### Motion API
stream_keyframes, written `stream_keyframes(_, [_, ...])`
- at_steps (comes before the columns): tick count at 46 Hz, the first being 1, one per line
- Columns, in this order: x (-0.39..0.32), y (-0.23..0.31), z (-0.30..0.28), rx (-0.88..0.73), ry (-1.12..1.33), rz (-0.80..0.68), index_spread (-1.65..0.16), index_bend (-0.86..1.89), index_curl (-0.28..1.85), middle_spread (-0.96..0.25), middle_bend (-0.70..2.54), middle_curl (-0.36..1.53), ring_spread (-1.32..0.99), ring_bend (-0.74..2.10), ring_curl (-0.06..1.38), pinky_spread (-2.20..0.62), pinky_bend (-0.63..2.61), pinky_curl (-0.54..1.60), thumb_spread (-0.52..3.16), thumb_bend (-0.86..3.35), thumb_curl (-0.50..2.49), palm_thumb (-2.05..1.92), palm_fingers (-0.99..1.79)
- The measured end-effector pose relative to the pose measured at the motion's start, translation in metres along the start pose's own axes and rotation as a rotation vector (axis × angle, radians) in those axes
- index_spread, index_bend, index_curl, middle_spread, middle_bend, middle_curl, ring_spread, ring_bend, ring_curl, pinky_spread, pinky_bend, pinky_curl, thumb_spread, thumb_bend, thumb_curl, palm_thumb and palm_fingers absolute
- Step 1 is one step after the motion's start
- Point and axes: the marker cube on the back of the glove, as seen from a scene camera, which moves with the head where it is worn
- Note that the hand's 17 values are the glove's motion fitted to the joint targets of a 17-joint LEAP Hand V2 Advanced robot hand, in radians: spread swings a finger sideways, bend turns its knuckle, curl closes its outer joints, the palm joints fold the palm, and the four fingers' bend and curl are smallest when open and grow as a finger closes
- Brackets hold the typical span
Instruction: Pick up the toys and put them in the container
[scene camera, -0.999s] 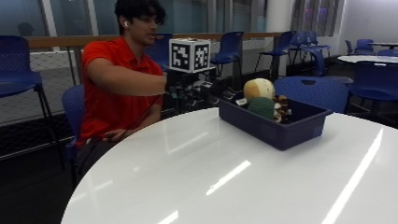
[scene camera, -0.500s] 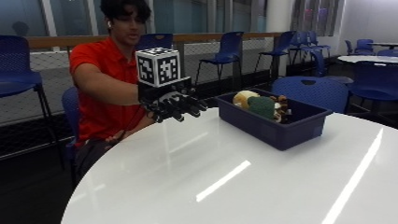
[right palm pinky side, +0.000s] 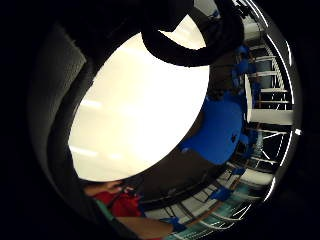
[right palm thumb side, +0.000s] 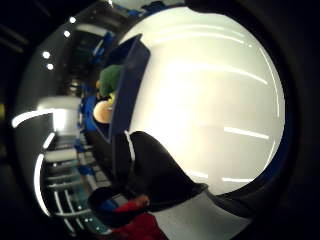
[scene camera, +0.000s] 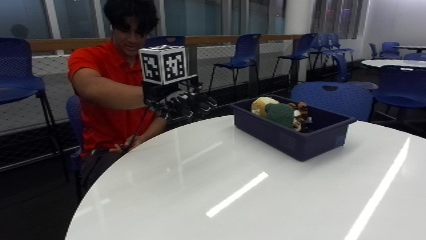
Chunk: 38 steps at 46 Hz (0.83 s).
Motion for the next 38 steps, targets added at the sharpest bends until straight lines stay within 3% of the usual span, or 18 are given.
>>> stream_keyframes(38, [0.041,0.004,-0.004,-0.028,-0.055,0.092,-0.35,0.16,0.28,-0.07,0.16,0.29,0.02,0.18,0.22,0.1,0.78,0.32,0.98,-0.09,0.15,-0.13,-0.11])
